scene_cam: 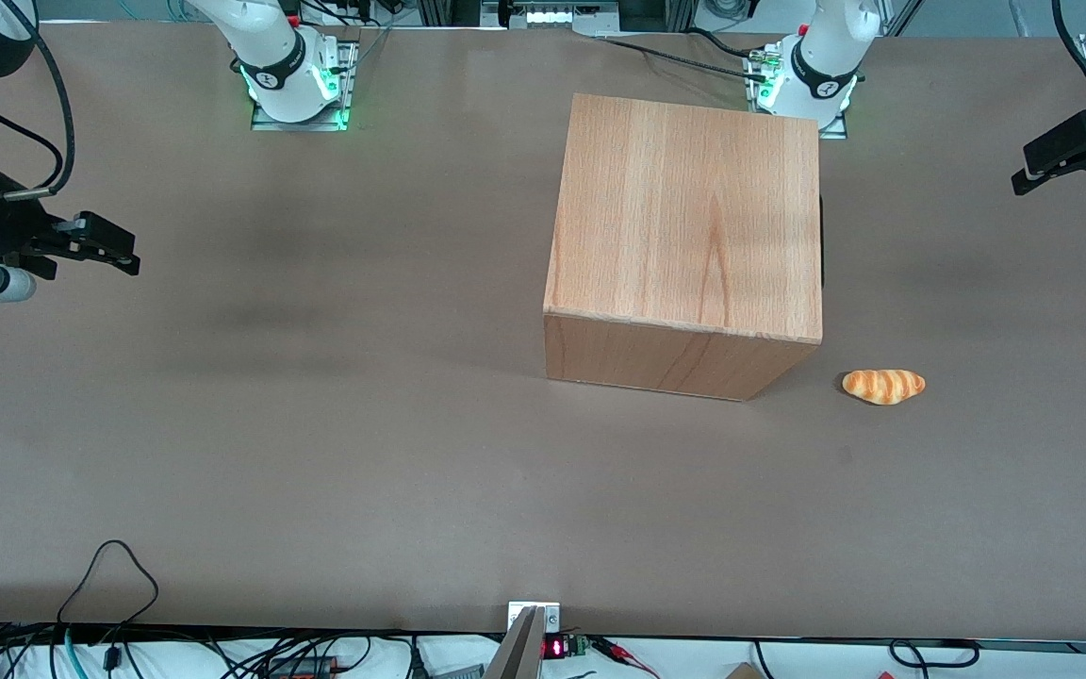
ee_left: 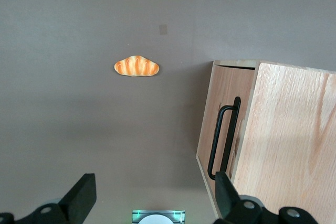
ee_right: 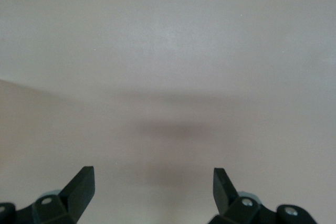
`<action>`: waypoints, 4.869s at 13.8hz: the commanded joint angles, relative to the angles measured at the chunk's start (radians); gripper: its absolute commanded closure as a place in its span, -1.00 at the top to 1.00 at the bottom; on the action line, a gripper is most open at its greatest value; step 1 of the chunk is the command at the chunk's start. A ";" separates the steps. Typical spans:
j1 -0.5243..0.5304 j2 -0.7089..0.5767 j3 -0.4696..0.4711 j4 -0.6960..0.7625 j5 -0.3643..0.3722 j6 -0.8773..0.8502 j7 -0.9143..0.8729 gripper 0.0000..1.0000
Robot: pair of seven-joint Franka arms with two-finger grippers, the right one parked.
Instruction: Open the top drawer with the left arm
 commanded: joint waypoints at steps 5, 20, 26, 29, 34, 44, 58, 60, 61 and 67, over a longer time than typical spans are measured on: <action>-0.023 -0.004 -0.002 -0.023 0.035 -0.008 0.002 1.00; 0.005 0.300 -0.062 -0.072 -0.067 -0.139 0.123 1.00; -0.003 0.227 -0.092 -0.231 -0.065 -0.022 0.123 1.00; -0.001 0.193 -0.092 -0.295 -0.065 0.027 0.137 1.00; 0.012 0.179 -0.095 -0.370 -0.083 0.090 0.165 1.00; 0.008 0.151 -0.097 -0.503 -0.162 0.193 0.228 1.00; 0.008 0.133 -0.115 -0.597 -0.160 0.323 0.280 1.00; 0.008 0.131 -0.115 -0.597 -0.160 0.334 0.277 1.00; 0.008 0.131 -0.115 -0.597 -0.160 0.334 0.278 1.00; 0.048 0.099 -0.106 -0.594 -0.127 0.323 0.278 1.00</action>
